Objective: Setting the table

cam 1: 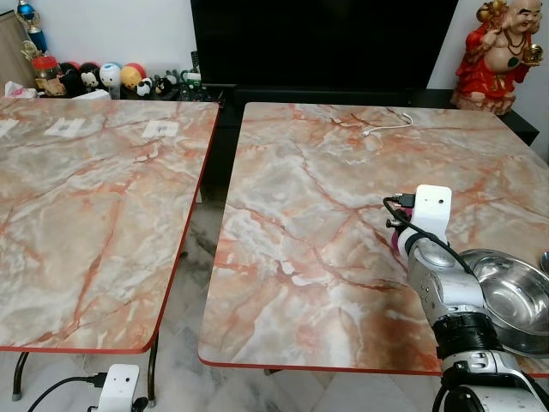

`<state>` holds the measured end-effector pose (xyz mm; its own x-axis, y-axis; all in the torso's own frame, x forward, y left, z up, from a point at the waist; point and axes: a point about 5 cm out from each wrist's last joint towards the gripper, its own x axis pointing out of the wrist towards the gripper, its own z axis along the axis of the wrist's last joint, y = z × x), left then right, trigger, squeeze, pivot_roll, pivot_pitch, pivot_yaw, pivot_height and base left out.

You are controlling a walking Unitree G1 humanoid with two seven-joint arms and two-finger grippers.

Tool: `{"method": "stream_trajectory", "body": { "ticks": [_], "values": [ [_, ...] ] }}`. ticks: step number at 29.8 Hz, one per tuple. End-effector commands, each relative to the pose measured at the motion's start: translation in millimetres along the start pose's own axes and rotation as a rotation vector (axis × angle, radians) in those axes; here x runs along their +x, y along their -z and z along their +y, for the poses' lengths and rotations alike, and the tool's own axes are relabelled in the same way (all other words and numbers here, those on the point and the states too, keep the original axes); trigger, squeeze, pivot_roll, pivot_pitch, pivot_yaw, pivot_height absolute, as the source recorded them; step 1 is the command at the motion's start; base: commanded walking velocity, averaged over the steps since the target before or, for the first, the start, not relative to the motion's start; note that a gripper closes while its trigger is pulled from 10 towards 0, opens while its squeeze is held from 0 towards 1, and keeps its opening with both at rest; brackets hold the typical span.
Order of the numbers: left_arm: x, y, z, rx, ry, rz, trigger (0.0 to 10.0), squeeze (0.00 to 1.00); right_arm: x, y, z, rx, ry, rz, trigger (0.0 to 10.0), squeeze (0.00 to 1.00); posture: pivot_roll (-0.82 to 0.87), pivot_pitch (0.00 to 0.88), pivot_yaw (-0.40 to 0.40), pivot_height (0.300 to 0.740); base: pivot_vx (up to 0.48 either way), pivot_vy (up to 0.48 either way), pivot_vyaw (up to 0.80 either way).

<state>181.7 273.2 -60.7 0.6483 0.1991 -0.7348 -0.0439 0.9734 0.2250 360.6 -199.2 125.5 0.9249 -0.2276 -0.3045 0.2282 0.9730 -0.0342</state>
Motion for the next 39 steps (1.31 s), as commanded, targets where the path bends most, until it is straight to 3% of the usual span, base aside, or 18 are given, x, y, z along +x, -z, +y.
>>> {"method": "stream_trajectory", "body": {
  "ticks": [1, 6, 23, 31, 39],
  "values": [
    [-1.1, 4.4, 2.6, -0.002, -0.005, 0.023, 10.0, 0.0, 1.0, -11.9, 1.2, 0.017, 0.003, -0.041, 10.0, 0.0, 0.07, 0.0, -0.036, 0.74, 0.0, 0.0, 0.0],
    [-1.0, 4.3, 2.4, -0.002, -0.005, 0.022, 10.0, 0.0, 0.2, -16.8, 0.5, 0.025, 0.015, -0.075, 10.0, 0.0, 0.07, 0.0, -0.036, 0.74, 0.0, 0.0, 0.0],
    [-0.9, 4.1, 2.0, -0.004, -0.004, 0.022, 10.0, 0.0, 2.8, -0.6, -2.2, -0.045, 0.021, 0.001, 10.0, 0.0, 0.08, 0.0, -0.038, 0.74, 0.0, 0.0, 0.0],
    [-0.9, 4.1, 2.1, -0.003, -0.004, 0.023, 10.0, 0.0, 1.8, -12.8, -1.9, 0.001, 0.022, -0.079, 10.0, 0.0, 0.08, 0.0, -0.038, 0.74, 0.0, 0.0, 0.0],
    [-0.9, 4.1, 1.9, -0.005, -0.004, 0.022, 10.0, 0.0, 2.3, -10.8, -0.2, -0.002, 0.023, -0.068, 10.0, 0.0, 0.08, 0.0, -0.039, 0.74, 0.0, 0.0, 0.0]
  ]
}}
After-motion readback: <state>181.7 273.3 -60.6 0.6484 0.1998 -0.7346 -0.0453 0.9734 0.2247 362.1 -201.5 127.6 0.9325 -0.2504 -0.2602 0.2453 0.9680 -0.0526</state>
